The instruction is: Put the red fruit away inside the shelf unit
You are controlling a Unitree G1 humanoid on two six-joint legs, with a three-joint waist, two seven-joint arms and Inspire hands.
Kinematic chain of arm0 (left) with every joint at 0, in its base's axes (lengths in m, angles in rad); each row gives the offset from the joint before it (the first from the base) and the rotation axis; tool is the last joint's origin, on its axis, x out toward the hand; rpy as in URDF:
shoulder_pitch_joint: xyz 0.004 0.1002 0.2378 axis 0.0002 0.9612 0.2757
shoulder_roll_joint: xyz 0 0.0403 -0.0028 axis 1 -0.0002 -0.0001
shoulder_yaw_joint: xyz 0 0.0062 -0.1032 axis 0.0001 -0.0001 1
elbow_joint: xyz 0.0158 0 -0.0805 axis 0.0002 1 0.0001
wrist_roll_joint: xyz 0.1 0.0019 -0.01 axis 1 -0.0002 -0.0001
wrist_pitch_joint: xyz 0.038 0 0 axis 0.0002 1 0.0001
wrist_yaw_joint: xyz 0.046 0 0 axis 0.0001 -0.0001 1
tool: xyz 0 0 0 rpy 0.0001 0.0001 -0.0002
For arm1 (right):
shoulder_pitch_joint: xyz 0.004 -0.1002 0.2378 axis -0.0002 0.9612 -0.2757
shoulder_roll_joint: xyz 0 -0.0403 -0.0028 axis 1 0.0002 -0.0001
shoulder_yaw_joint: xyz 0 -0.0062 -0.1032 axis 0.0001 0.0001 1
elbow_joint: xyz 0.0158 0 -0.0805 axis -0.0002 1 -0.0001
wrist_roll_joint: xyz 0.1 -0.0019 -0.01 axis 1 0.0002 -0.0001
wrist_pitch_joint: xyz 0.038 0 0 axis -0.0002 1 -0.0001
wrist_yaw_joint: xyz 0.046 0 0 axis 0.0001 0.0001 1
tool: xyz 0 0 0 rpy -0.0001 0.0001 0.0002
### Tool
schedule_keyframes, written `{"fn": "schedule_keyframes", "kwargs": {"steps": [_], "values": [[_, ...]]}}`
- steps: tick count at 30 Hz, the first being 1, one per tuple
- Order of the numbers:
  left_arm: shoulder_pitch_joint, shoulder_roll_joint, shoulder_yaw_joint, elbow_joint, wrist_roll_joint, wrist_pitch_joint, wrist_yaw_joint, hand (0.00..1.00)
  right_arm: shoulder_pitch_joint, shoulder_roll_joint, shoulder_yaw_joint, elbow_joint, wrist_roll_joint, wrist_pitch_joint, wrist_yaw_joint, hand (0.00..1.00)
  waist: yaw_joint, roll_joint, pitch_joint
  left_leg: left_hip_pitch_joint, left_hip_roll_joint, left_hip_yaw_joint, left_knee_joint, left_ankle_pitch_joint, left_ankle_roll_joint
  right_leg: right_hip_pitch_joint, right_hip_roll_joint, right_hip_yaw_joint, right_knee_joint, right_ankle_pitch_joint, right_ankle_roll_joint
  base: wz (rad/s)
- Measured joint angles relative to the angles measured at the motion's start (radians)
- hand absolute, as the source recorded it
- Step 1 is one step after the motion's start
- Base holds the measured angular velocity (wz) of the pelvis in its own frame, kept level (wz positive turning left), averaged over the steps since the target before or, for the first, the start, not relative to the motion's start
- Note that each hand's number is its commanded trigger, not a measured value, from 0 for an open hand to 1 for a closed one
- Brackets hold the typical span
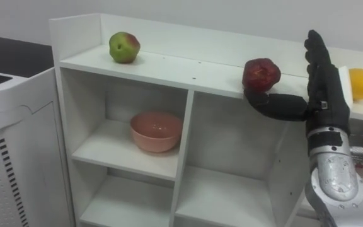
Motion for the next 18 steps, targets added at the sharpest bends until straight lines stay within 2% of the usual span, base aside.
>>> {"fn": "schedule_keyframes", "kwargs": {"steps": [10, 18], "values": [[0.002, 0.000, 0.007, -0.009, 0.025, 0.000, 0.000, 0.00, 0.000, -0.014, 0.000, 0.013, -0.002, 0.000, 0.049, 0.00, 0.000, 0.004, -0.0059, 0.000, 0.000, 0.000, 0.001, 0.000, 0.000, 0.000, 0.000, 0.000, 0.000, 0.000, 0.000, 0.00], [0.001, 0.000, 0.007, -0.012, 0.025, 0.000, 0.000, 0.00, 0.000, -0.023, 0.000, 0.023, -0.003, 0.000, 0.059, 0.00, 0.008, 0.001, -0.0067, 0.002, 0.000, 0.000, 0.001, 0.000, 0.000, 0.001, 0.000, 0.000, 0.001, 0.000, 0.000, 0.00]]}}
